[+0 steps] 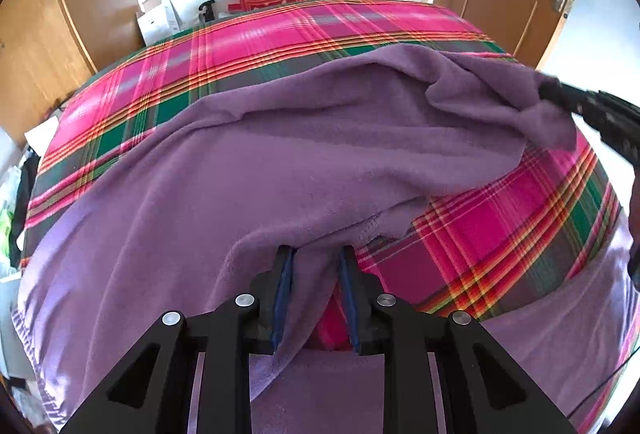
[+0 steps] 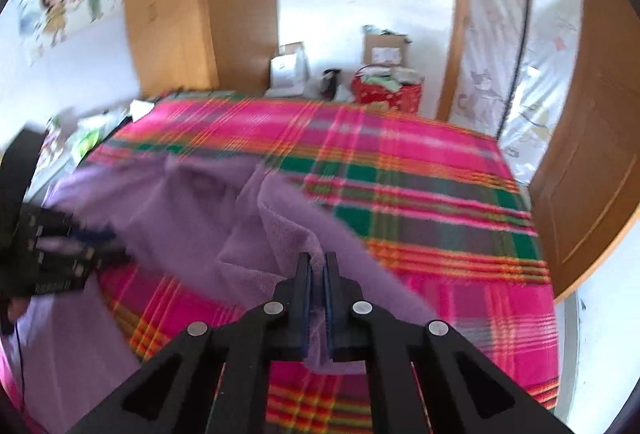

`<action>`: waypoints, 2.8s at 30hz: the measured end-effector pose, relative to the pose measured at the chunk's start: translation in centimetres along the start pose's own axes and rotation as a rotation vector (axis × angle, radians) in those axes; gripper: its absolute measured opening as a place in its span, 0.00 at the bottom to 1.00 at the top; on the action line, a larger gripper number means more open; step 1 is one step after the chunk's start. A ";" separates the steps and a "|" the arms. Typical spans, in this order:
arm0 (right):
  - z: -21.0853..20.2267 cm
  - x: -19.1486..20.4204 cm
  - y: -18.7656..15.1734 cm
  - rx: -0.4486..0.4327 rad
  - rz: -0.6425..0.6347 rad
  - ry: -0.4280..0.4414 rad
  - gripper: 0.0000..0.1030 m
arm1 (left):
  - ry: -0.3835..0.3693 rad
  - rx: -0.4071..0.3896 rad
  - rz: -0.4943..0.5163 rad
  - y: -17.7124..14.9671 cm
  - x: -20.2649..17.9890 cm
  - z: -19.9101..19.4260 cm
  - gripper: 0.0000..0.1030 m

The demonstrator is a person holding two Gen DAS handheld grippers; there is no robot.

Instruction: Fold clothes

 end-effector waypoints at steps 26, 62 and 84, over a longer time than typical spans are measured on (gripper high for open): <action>7.1 -11.1 4.9 0.039 0.218 -0.241 0.05 | -0.027 -0.045 0.105 -0.2 -1.6 -1.5 0.24; 2.5 -11.0 -4.3 0.020 0.582 -0.037 0.46 | -0.058 -0.013 0.008 -0.4 -0.8 -0.5 0.14; -1.3 -12.0 0.9 -0.163 0.509 -0.156 0.07 | -0.161 -0.060 0.002 -0.2 0.0 -3.8 0.09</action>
Point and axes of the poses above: each gripper's, at about its wrist camera, not at the fingertips, and z roughly the way its jaws point, x to its left, y to its top, the point moved 5 cm from there along z, roughly the way its jaws point, and after that the axes turned 9 degrees about y, right-handed, at the moved point
